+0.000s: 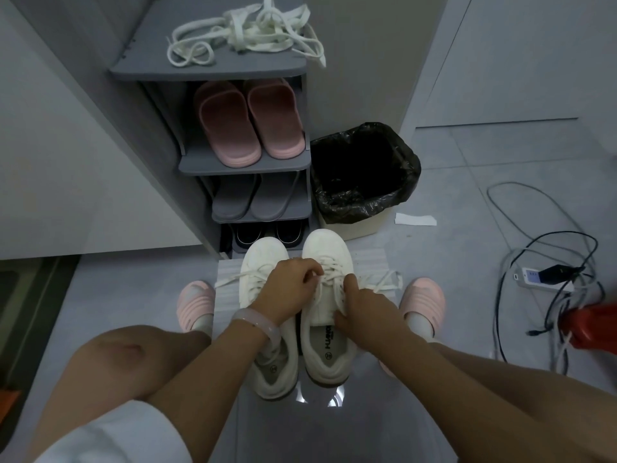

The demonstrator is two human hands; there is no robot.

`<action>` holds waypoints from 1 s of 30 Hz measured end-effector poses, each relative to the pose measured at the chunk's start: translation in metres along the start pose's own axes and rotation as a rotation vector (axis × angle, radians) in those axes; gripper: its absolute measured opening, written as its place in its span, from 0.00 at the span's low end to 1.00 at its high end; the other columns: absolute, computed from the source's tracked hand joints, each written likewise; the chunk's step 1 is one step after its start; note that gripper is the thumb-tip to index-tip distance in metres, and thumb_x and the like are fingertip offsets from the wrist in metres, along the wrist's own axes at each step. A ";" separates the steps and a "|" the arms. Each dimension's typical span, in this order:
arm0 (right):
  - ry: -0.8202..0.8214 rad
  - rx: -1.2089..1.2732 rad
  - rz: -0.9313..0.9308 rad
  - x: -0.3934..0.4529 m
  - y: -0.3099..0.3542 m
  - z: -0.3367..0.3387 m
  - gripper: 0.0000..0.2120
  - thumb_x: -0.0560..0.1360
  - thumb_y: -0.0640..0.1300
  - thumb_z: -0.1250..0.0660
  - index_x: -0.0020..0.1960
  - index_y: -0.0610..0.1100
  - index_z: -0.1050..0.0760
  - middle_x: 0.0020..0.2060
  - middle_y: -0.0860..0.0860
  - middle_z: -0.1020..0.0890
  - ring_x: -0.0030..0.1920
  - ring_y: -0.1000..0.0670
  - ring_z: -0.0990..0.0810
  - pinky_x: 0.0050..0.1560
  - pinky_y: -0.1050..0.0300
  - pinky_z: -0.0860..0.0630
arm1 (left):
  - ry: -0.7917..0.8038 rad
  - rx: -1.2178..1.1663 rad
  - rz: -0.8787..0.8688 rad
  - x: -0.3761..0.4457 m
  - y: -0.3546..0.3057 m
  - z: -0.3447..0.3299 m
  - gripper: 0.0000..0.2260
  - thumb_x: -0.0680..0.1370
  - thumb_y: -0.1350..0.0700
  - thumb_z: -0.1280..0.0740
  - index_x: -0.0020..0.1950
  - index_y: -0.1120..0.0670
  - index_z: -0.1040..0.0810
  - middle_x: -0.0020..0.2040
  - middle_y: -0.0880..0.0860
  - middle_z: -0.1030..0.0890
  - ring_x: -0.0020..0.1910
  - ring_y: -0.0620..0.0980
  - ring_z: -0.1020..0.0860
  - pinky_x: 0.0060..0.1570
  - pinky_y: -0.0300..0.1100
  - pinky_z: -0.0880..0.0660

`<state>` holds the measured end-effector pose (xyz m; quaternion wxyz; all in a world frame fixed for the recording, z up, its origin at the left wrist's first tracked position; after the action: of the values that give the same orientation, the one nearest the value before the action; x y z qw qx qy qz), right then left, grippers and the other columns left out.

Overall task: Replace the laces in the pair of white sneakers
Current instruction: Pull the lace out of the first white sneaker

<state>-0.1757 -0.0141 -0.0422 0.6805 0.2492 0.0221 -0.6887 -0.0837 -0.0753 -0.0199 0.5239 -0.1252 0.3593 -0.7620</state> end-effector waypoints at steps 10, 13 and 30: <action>-0.045 0.094 -0.151 0.006 -0.011 -0.009 0.18 0.77 0.43 0.41 0.63 0.42 0.42 0.48 0.45 0.21 0.46 0.44 0.20 0.38 0.56 0.32 | 0.191 0.453 0.121 0.020 -0.006 -0.028 0.14 0.81 0.53 0.49 0.53 0.59 0.28 0.51 0.58 0.22 0.50 0.57 0.24 0.46 0.46 0.34; -0.111 0.060 -0.212 0.007 -0.014 -0.010 0.14 0.78 0.42 0.44 0.62 0.42 0.41 0.47 0.46 0.20 0.45 0.44 0.20 0.38 0.55 0.33 | 0.336 -0.229 0.429 0.023 0.018 -0.034 0.14 0.80 0.55 0.46 0.40 0.58 0.26 0.38 0.54 0.25 0.37 0.49 0.27 0.38 0.41 0.32; -0.053 0.004 -0.215 0.010 -0.016 -0.012 0.17 0.78 0.43 0.43 0.64 0.42 0.42 0.51 0.45 0.21 0.50 0.44 0.21 0.42 0.55 0.32 | 0.166 -1.132 0.454 0.008 0.012 0.035 0.17 0.80 0.56 0.45 0.30 0.57 0.33 0.26 0.53 0.26 0.36 0.52 0.24 0.46 0.42 0.28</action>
<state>-0.1868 -0.0177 -0.0612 0.6028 0.2283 0.0291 -0.7640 -0.0585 -0.0996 -0.0044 0.4956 -0.2445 0.7656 -0.3294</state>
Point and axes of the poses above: each hand's wrist, its own x-axis towards the middle knuckle, its own z-axis out of the back of the hand, y = z × x, the point moved 10 cm from there along x, towards the middle knuckle
